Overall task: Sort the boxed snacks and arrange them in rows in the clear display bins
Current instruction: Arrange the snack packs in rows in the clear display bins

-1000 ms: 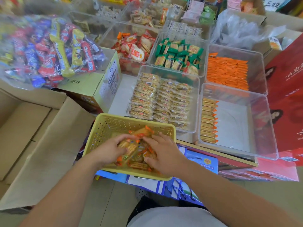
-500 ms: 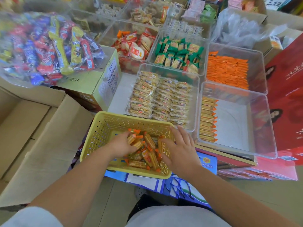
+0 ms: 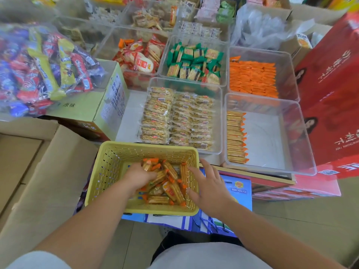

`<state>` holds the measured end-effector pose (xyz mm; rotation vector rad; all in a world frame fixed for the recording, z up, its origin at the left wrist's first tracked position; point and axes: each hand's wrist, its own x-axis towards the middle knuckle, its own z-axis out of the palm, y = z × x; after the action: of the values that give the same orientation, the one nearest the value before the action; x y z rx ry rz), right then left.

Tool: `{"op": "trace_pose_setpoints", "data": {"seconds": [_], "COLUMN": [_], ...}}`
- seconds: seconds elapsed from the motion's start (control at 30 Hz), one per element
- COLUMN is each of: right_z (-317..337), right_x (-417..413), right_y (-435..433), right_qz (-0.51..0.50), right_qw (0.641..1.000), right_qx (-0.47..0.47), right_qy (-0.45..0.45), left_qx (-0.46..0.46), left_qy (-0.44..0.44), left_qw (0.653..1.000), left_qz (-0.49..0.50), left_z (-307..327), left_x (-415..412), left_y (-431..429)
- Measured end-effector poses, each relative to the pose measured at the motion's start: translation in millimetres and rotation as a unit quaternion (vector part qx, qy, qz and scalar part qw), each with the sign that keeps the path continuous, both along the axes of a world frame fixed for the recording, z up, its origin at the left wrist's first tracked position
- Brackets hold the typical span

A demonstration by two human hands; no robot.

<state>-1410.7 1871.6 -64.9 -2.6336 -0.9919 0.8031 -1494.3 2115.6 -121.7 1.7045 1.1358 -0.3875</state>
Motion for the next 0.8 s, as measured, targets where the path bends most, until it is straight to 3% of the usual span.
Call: {"op": "trace_pose_setpoints", "data": {"seconds": [0.17,0.37,0.47,0.57,0.7,0.8], "right_z": [9,30,43,51,55,53], "right_x": [3,4,7,13,35,63], "right_y": [4,10,12,11,-5,-28], "right_qz": [-0.004,-0.051,-0.053,-0.083,-0.090,-0.161], "right_qw": [0.999,0.981,0.968,0.928,0.919,0.899], "right_qx": [0.046,0.187,0.222,0.264,0.281,0.276], "right_qy": [-0.005,-0.016,0.108,0.250,0.262,0.299], "left_qx": [0.001,-0.164,-0.253,-0.316,-0.338,-0.331], "left_qy": [-0.056,-0.157,-0.204,-0.226,-0.230,-0.226], "left_qw": [0.998,0.964,0.930,0.902,0.887,0.882], "left_qz": [0.017,0.137,0.172,0.186,0.215,0.247], "left_z": [29,85,106,115,112,108], "left_x": [-18,-40,-39,-31,-17,-5], "left_y": [5,-5,-28,-55,-88,-112]}}
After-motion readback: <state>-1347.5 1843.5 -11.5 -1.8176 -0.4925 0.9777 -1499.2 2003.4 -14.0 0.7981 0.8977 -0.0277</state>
